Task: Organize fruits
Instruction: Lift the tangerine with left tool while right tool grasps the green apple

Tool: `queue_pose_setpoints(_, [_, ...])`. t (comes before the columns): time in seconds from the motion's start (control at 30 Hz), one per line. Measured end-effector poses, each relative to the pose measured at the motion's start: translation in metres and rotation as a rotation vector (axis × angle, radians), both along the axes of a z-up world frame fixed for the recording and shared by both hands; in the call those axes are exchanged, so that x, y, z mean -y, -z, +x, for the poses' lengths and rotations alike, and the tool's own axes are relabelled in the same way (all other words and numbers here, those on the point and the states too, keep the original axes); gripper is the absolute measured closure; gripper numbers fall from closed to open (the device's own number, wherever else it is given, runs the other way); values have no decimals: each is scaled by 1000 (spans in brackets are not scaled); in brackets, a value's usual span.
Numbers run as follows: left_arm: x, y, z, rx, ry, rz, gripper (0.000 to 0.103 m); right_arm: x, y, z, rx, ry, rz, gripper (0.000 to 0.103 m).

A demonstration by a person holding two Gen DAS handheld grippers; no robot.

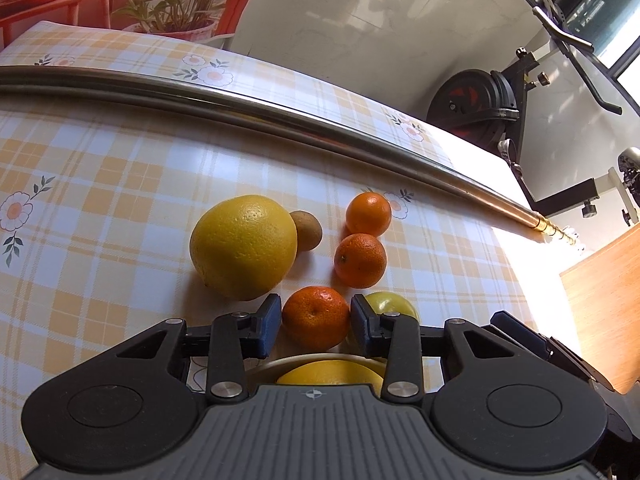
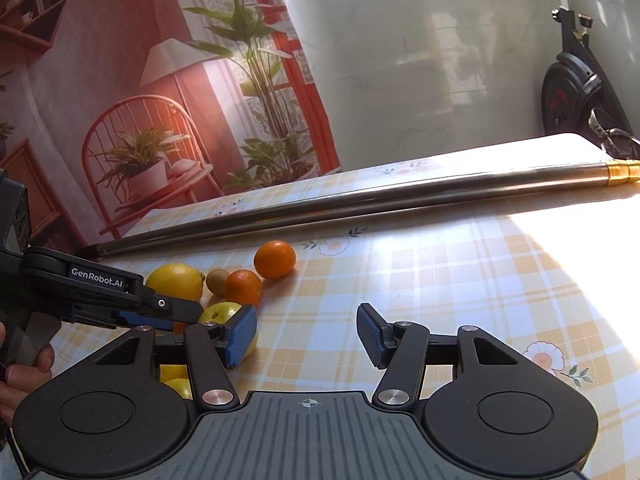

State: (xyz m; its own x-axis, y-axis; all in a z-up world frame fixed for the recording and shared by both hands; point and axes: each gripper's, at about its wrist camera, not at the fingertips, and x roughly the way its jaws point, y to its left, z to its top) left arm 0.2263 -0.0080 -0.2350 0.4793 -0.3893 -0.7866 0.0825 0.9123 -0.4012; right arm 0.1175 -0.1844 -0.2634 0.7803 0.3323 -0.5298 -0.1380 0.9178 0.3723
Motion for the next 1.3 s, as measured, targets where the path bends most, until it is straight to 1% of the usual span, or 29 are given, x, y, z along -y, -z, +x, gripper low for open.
queue_pose_setpoints(0.13, [-2, 0, -1, 7, 6, -9, 64, 0, 1, 1, -3, 1, 2, 50])
queue_pose_setpoints(0.23, [-3, -2, -4, 15, 2, 1, 65, 0, 1, 1, -2, 0, 1, 50])
queue_pose_setpoints(0.37, [-2, -13, -17, 76, 16, 34, 65, -1, 2, 2, -3, -2, -2, 50])
queue_pose_setpoints(0.5, [-6, -22, -26, 104, 18, 32, 66, -3, 4, 3, -11, -10, 1, 50])
queue_pose_setpoints(0.7, [-9, -36, -43, 161, 33, 68, 66, -10, 3, 6, -18, -42, -2, 50])
queue_pose_setpoints(0.93, [-9, -50, -63, 233, 49, 110, 66, -33, -3, 11, -14, -114, -56, 50])
queue_pose_setpoints(0.97, [-9, -51, -66, 244, 51, 114, 67, -36, -5, 13, -13, -125, -64, 50])
queue_pose_setpoints(1.0, [-9, -52, -68, 251, 50, 114, 72, -39, -6, 14, -11, -134, -69, 50])
queue_pose_setpoints(1.03, [-11, -54, -70, 260, 45, 113, 81, -41, -7, 16, -12, -143, -72, 50])
queue_pose_setpoints(1.13, [-14, -55, -72, 262, 50, 94, 82, -48, -8, 22, -19, -161, -76, 50])
queue_pose_setpoints(1.2, [-14, -47, -67, 230, 55, 86, 82, -52, -6, 26, -34, -179, -74, 51])
queue_pose_setpoints(1.3, [-18, -35, -61, 197, 33, 64, 82, -58, -5, 29, -44, -180, -88, 51])
